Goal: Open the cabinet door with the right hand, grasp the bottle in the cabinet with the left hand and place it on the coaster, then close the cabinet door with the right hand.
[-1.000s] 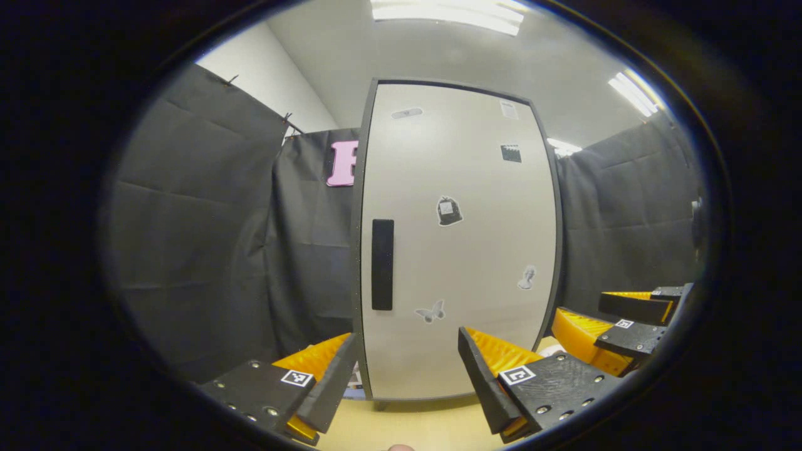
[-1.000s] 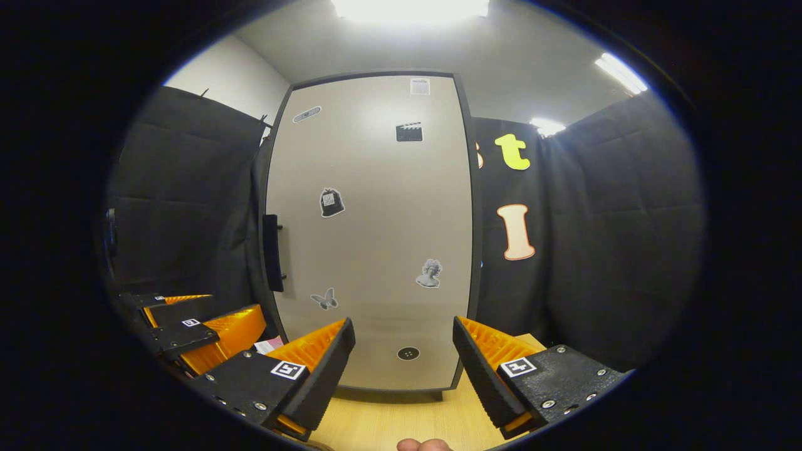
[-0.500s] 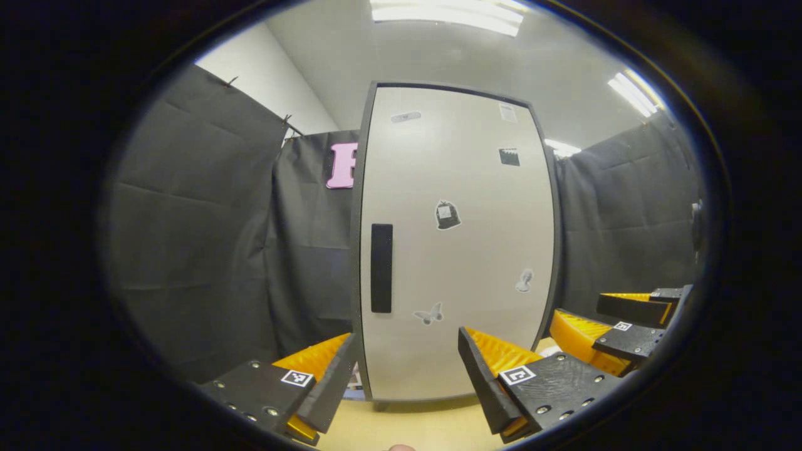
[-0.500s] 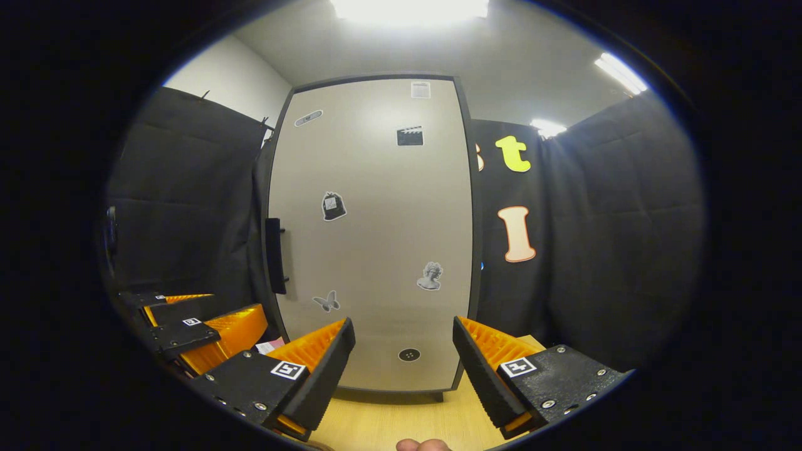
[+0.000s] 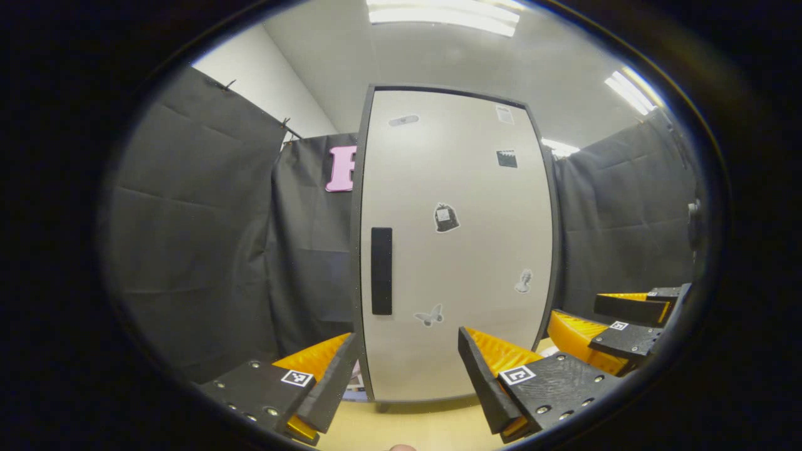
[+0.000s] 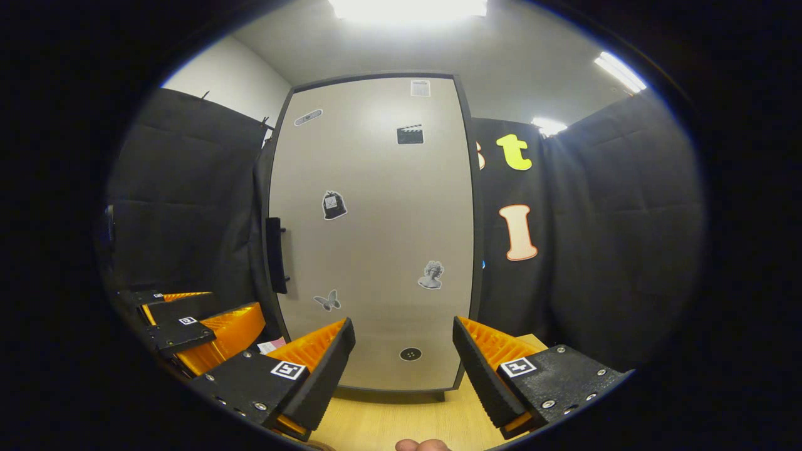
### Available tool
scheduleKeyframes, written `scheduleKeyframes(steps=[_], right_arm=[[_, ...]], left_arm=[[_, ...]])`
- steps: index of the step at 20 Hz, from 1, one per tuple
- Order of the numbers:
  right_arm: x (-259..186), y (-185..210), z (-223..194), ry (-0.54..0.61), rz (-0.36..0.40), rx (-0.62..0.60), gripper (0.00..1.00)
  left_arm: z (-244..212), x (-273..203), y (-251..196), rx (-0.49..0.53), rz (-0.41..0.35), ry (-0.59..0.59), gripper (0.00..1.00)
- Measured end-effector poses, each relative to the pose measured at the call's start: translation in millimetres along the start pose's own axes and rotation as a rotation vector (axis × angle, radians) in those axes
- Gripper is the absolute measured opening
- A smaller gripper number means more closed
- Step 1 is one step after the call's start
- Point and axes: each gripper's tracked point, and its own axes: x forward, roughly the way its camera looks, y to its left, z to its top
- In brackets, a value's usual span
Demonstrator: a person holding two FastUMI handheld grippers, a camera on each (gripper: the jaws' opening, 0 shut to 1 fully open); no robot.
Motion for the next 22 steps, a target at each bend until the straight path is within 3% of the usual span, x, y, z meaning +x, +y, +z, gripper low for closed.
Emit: scheduleKeyframes(steps=[3, 4, 7, 8, 9, 12, 13, 22], right_arm=[[5, 6, 2, -0.004, 0.016, -0.008, 0.97], [6, 8, 3, -0.006, 0.023, -0.009, 0.97], [15, 16, 9, -0.017, 0.044, -0.017, 0.97], [18, 19, 12, -0.021, 0.052, -0.019, 0.96], [22, 23, 14, -0.026, 0.060, -0.020, 0.96], [35, 39, 23, -0.040, 0.090, -0.027, 0.96], [39, 47, 26, -0.046, 0.105, -0.028, 0.96], [77, 140, 62, -0.126, 0.241, -0.037, 0.96]], left_arm=[[2, -6, 5, 0.005, 0.012, 0.000, 0.92], [3, -8, 7, 0.005, 0.016, 0.000, 0.98], [1, -15, 19, 0.009, 0.035, -0.001, 0.98], [0, -19, 25, 0.012, 0.039, -0.002, 0.92], [-1, -21, 30, 0.015, 0.041, -0.004, 0.98], [-16, -34, 45, 0.002, 0.049, 0.016, 0.98], [-22, -41, 48, -0.007, 0.050, 0.023, 0.92], [-51, -93, 102, 0.072, 0.078, 0.052, 0.92]])
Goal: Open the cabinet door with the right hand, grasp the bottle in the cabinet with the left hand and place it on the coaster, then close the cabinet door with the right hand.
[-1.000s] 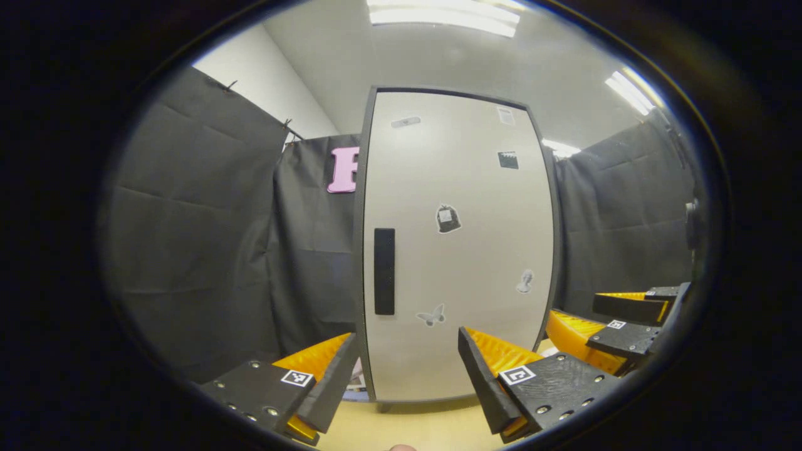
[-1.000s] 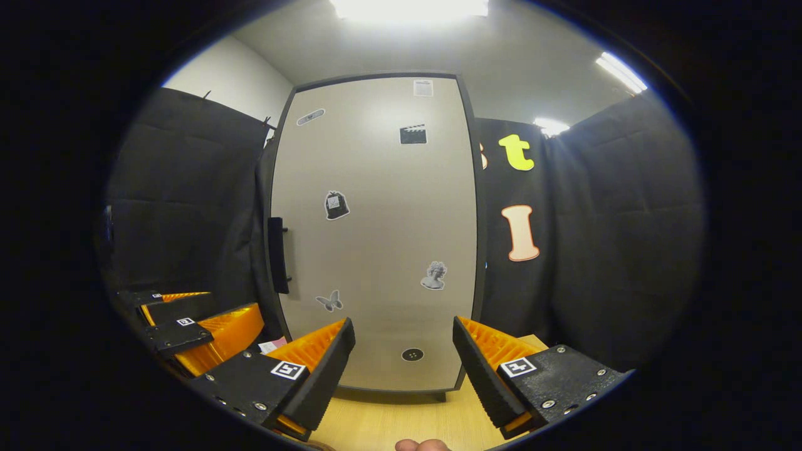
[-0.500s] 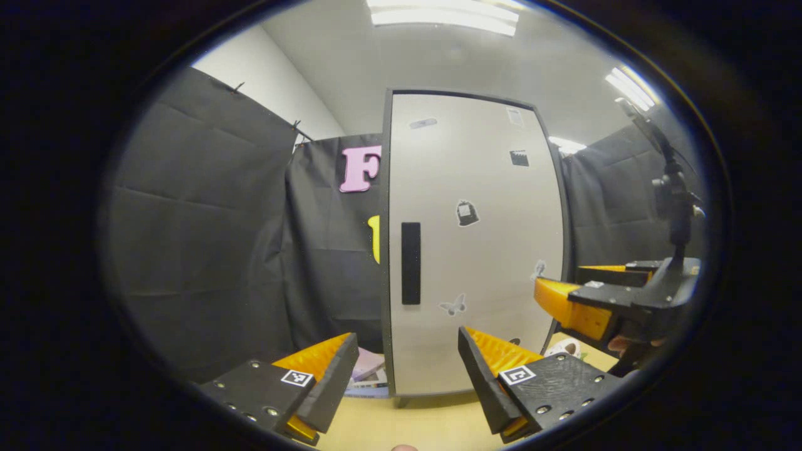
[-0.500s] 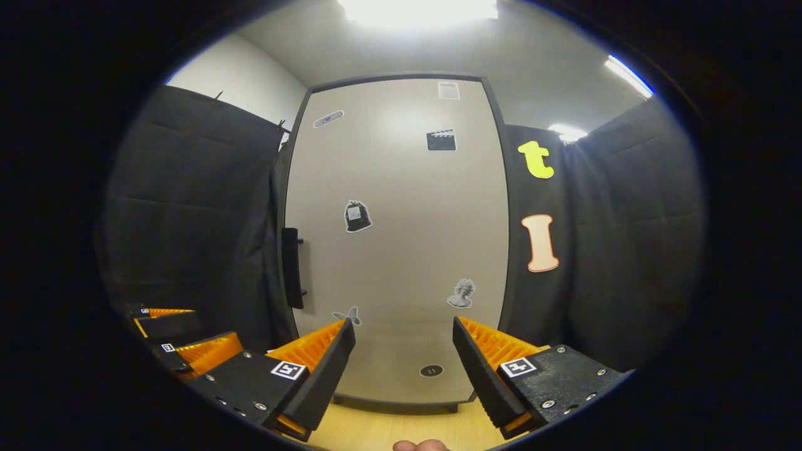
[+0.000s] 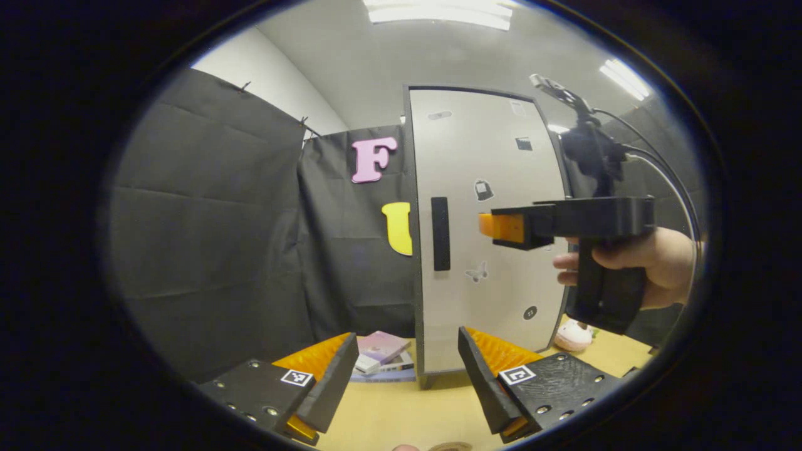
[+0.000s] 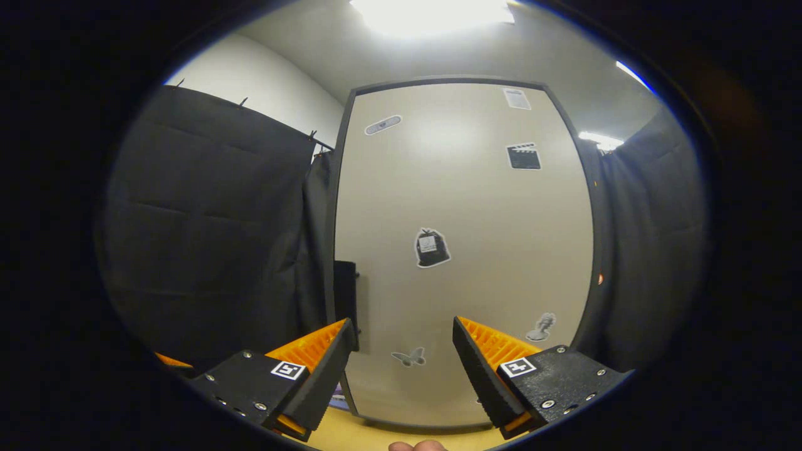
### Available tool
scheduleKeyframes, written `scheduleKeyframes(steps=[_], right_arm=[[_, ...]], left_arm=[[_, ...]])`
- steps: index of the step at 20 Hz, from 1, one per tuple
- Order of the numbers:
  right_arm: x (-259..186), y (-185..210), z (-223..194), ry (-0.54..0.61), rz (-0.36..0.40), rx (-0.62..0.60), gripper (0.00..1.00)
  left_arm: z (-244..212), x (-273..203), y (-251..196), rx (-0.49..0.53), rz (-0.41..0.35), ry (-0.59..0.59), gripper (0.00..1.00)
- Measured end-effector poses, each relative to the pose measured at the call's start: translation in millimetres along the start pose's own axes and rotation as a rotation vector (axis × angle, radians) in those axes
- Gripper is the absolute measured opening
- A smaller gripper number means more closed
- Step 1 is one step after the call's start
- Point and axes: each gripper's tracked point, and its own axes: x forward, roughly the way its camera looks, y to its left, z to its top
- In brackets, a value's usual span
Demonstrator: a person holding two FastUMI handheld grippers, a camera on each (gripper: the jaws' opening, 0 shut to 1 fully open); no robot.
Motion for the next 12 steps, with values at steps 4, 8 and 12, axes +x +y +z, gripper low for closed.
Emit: scheduleKeyframes(steps=[4, 8, 12], right_arm=[[39, 30, -8, -0.021, -0.002, -0.046, 0.97], [66, 48, -20, 0.010, -0.011, -0.047, 0.97], [84, 55, -32, 0.041, -0.019, -0.043, 0.95]], left_arm=[[-23, -14, 31, 0.002, 0.036, 0.039, 0.92], [-34, -20, 57, 0.002, 0.059, 0.056, 0.92], [-41, -17, 71, -0.035, 0.065, 0.068, 0.92]])
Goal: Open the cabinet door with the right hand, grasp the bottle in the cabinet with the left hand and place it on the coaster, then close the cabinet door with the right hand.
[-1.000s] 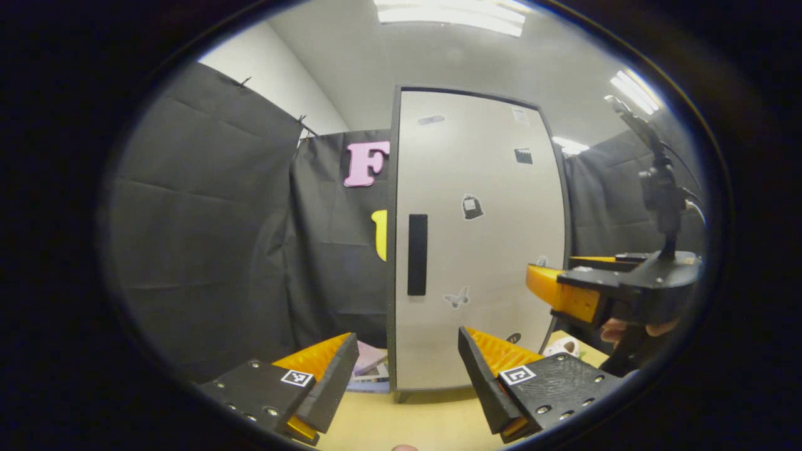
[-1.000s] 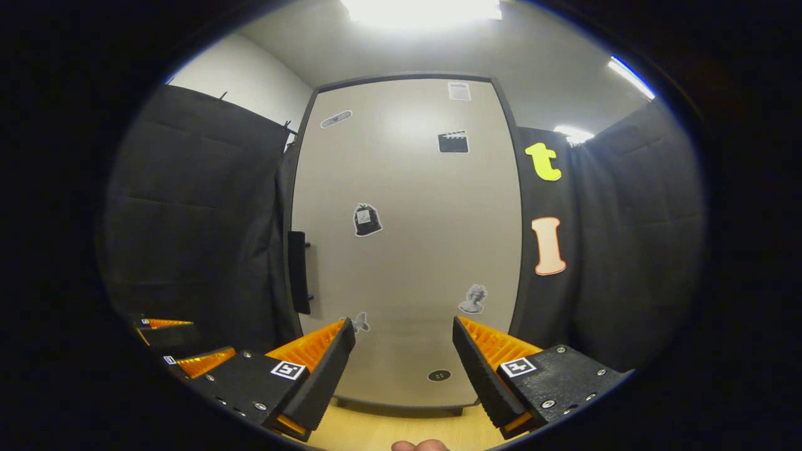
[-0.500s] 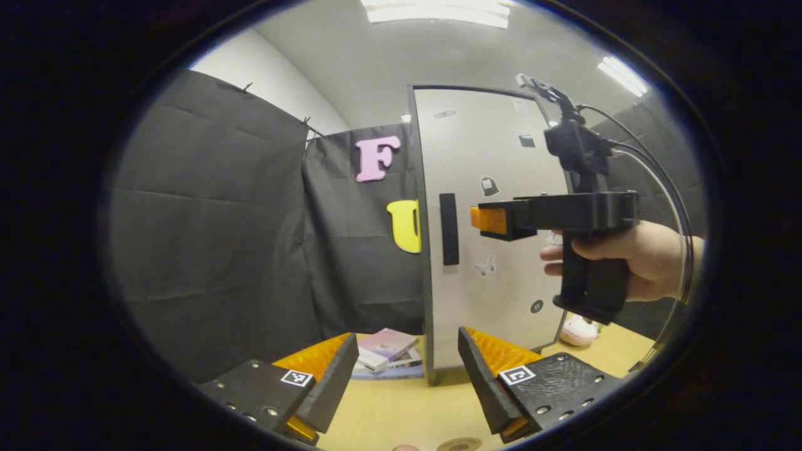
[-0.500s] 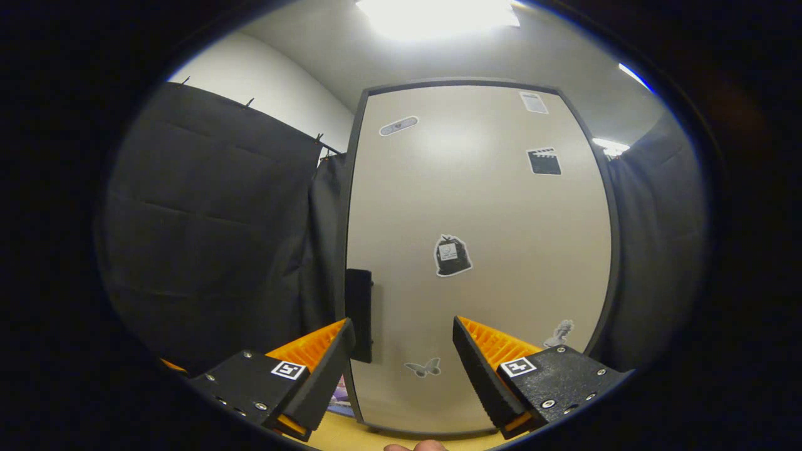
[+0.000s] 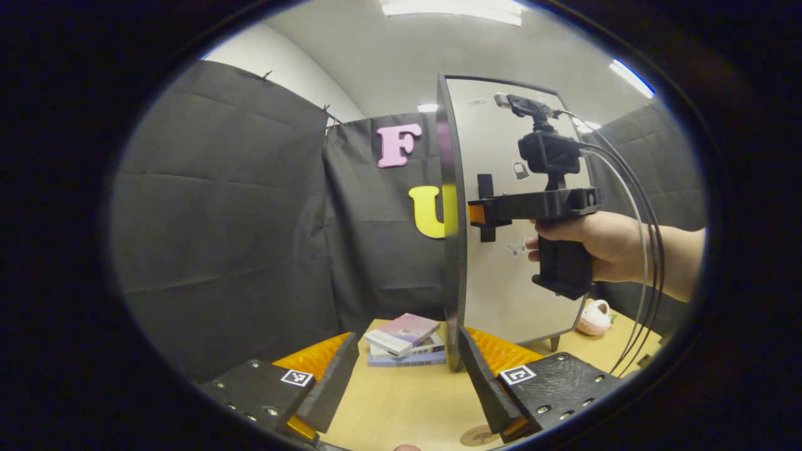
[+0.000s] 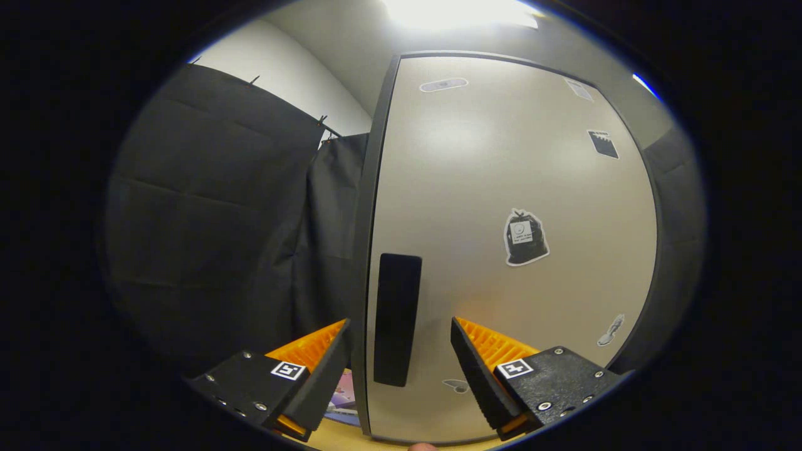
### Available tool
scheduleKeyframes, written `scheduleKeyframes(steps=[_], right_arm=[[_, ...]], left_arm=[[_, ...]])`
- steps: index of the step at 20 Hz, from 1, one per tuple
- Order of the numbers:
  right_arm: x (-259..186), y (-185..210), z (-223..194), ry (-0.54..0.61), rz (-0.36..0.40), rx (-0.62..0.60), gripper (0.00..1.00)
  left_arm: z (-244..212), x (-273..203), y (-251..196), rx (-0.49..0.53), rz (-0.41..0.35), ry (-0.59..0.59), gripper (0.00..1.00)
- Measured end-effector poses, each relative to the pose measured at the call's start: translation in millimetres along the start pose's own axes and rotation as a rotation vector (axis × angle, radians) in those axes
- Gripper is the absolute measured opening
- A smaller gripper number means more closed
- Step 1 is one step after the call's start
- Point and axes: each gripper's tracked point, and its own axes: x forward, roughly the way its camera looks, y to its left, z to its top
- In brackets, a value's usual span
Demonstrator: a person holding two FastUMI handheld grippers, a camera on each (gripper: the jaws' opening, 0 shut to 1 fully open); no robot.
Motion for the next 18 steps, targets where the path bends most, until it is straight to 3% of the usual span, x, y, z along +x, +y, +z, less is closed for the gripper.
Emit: scheduleKeyframes(steps=[1, 3, 5, 6, 7, 16, 17, 18], right_arm=[[3, 0, -1, 0.009, 0.002, 0.013, 0.92], [8, 1, -7, 0.045, 0.007, 0.031, 0.74], [8, 4, -24, 0.153, 0.038, 0.009, 0.57], [14, 8, -37, 0.192, 0.044, -0.007, 0.44], [10, 5, -29, 0.195, 0.052, -0.003, 0.36], [8, 7, -29, 0.183, 0.118, 0.015, 0.18], [8, 7, -29, 0.183, 0.123, 0.012, 0.17], [6, 7, -29, 0.182, 0.126, 0.007, 0.16]], left_arm=[[-4, 1, 0, -0.008, -0.002, 0.005, 0.92], [-10, 3, 2, -0.014, -0.001, 0.010, 0.92], [-18, 7, 3, -0.029, -0.005, 0.021, 0.92], [-20, 8, 4, -0.036, -0.006, 0.027, 0.92], [-23, 8, 5, -0.041, 0.002, 0.038, 0.92], [-29, 1, 21, -0.064, 0.022, 0.049, 0.92], [-32, 1, 23, -0.071, 0.023, 0.056, 0.98], [-34, 0, 24, -0.077, 0.021, 0.060, 0.92]])
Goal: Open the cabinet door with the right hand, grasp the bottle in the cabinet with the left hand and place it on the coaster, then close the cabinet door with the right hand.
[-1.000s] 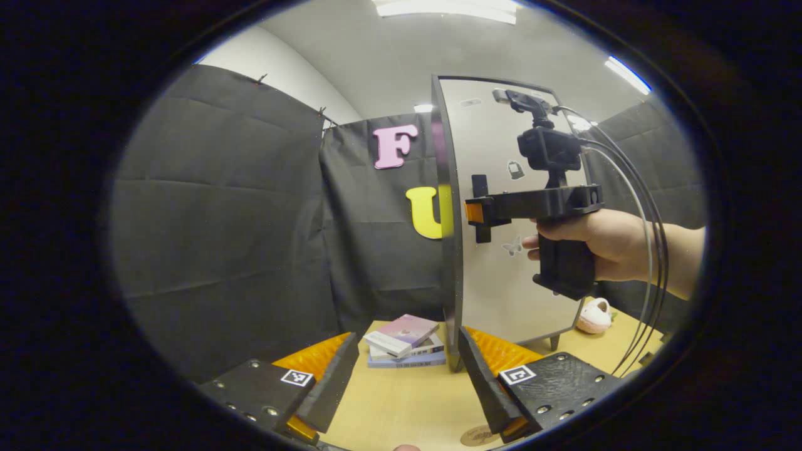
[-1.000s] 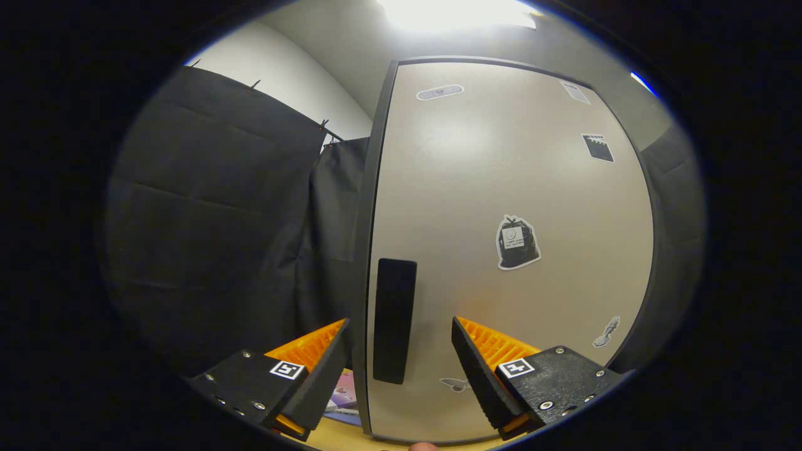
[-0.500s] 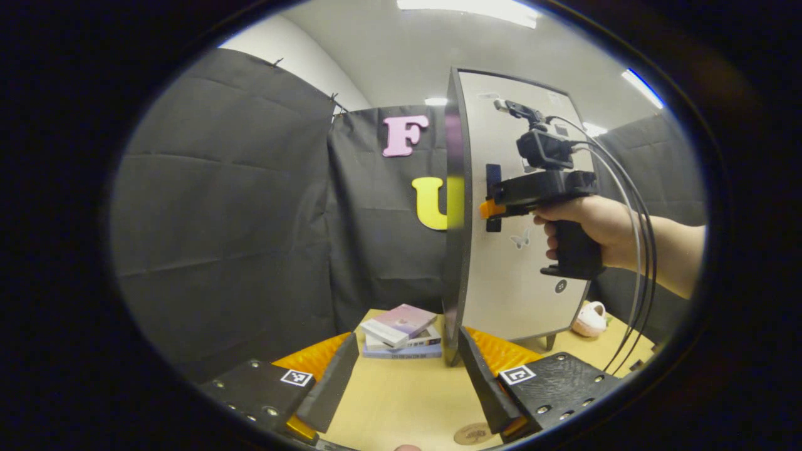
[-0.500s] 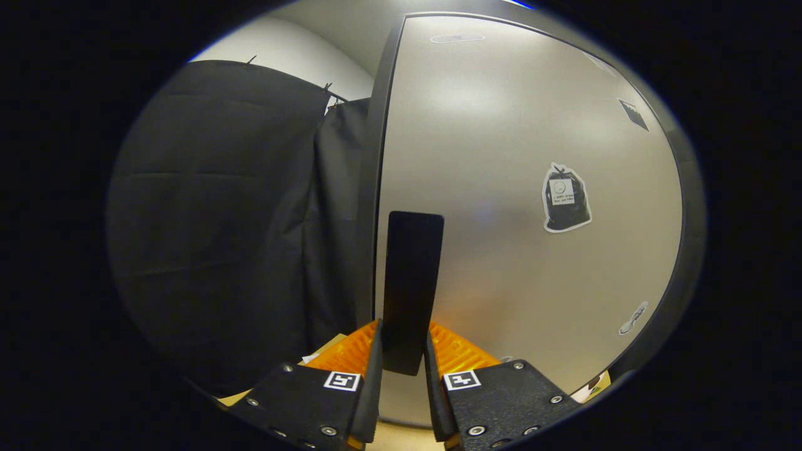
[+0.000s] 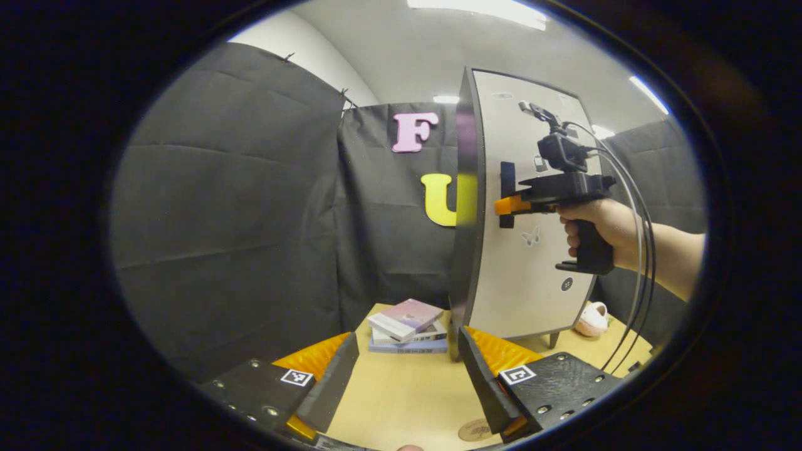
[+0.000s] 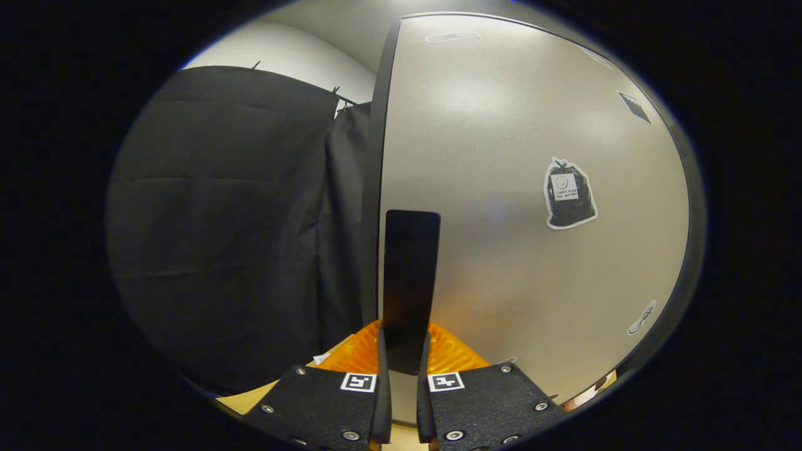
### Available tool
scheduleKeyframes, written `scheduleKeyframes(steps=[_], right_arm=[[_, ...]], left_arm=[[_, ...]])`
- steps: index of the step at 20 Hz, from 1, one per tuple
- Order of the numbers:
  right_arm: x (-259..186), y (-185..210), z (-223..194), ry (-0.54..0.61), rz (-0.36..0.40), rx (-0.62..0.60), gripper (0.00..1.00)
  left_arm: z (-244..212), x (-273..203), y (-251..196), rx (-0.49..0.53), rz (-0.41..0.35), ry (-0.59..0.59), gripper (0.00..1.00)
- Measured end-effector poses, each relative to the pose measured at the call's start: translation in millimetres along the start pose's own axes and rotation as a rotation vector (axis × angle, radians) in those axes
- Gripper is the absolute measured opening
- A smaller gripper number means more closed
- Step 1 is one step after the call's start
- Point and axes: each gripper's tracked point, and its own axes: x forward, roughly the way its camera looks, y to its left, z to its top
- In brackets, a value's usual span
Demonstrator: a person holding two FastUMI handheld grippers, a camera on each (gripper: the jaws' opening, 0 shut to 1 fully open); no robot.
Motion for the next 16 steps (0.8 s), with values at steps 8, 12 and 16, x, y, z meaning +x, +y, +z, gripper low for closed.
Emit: scheduleKeyframes(steps=[8, 12, 16], right_arm=[[-14, 5, 0, 0.004, 0.076, -0.009, 0.16], [-23, 7, 0, 0.010, 0.121, -0.015, 0.16], [-33, 11, 1, 0.011, 0.186, -0.033, 0.16]], left_arm=[[8, 16, -18, 0.036, -0.047, -0.029, 0.92], [10, -1, -37, 0.048, -0.071, -0.028, 0.92], [11, -10, -43, 0.047, -0.038, -0.034, 0.92]])
